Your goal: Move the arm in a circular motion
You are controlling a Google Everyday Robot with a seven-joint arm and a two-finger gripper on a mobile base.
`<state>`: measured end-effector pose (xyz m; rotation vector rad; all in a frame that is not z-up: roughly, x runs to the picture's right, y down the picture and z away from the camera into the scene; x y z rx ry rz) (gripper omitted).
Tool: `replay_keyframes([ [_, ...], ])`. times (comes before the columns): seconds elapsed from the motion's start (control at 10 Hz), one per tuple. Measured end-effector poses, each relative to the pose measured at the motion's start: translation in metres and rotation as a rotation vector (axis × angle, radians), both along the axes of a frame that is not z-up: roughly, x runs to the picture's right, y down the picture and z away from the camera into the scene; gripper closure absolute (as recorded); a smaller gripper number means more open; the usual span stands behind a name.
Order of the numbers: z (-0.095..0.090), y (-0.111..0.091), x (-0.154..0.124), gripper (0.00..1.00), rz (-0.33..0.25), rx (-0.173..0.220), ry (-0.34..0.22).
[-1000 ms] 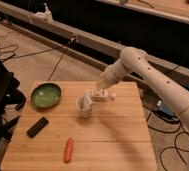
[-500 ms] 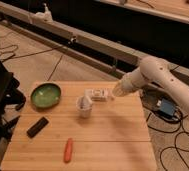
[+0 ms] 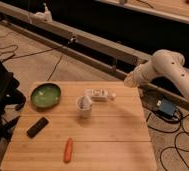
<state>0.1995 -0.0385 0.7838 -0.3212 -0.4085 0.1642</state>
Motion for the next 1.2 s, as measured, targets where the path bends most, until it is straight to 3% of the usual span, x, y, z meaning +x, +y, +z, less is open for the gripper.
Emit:
replay_keyframes([
  [0.3,0.022,-0.03,-0.033,1.0,-0.03,0.009,-0.025],
  [0.6,0.029,-0.032,-0.085,1.0,-0.11,0.008,-0.104],
  [0.8,0.018,-0.013,-0.125,1.0,-0.177,-0.007,-0.2],
  [0.9,0.014,-0.007,-0.132,1.0,-0.19,-0.012,-0.222],
  [1.0,0.001,0.012,-0.147,1.0,-0.221,-0.029,-0.274],
  [1.2,-0.017,0.043,-0.154,1.0,-0.246,-0.061,-0.328],
])
